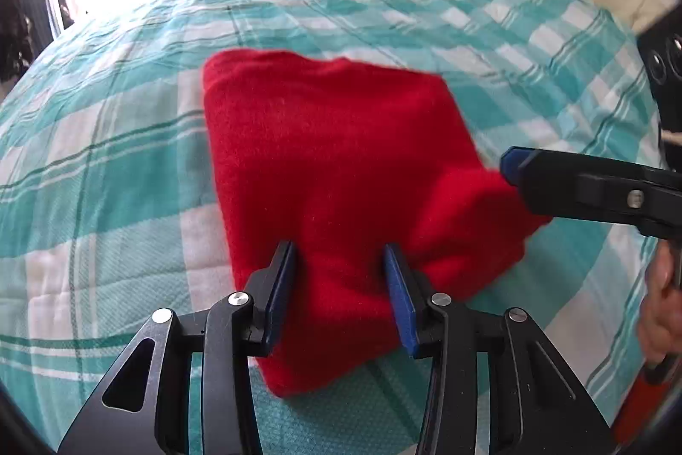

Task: Fold small clothes

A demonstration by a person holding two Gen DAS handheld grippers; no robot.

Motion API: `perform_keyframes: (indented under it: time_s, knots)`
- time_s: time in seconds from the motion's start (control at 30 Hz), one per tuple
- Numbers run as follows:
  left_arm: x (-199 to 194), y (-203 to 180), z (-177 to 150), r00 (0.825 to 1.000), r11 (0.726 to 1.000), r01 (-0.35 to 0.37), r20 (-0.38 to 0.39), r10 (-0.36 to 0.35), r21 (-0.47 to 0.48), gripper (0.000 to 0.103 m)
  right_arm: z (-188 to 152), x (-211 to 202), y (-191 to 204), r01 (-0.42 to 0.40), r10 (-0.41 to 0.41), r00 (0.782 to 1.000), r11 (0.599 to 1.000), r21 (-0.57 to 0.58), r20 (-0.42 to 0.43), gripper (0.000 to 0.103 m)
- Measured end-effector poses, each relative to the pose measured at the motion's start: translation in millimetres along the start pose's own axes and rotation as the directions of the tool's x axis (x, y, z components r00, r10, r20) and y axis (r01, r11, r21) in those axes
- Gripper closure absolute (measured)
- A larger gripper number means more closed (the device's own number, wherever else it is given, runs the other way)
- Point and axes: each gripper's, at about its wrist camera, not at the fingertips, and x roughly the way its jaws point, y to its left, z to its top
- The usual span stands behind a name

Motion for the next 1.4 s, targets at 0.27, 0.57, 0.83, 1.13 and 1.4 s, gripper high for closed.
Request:
perform_keyframes:
  time_s: [0.27,0.57,0.83,1.13,1.4]
  knots:
    - [-7.6,-2.9,-18.1,0.996,1.000,0.027,0.090,-0.027,0.001,0.041,-24.2,0.2,-46.9,0.231,-0.231,0.934,0.972,-0.034,-0.274,0.095]
    - [-3.7,-14.7,-20.6,0.994,0.998,-0.036,0.104,0.030,0.048,0.026,92.2,148.8,-6.8,0.122,-0.198,0.917,0.966,-0.227,-0.346,0.090]
    - [16.5,13.5,-19.7,0.998,0.993,0.064,0.014,-0.063,-0.096,0.000,100.8,172.5,-18.5,0.169,-0.229,0.929,0.961,-0.219,-0.289,0.089]
    - [0.6,13.5,-21.2,0.993,0.990,0.095,-0.058,-0.102,-0.103,0.003,-12.3,60.0,-48.7,0.173,-0.270,0.883,0.948,-0.268,-0.384,0.071]
    - [-31.2,99.1,-4.2,0.969,0.869,0.245,0.098,-0.225,-0.431,0.002,-0.8,-17.4,-84.0,0.045,-0.035,0.991,0.996,0.074,-0.131,0.018]
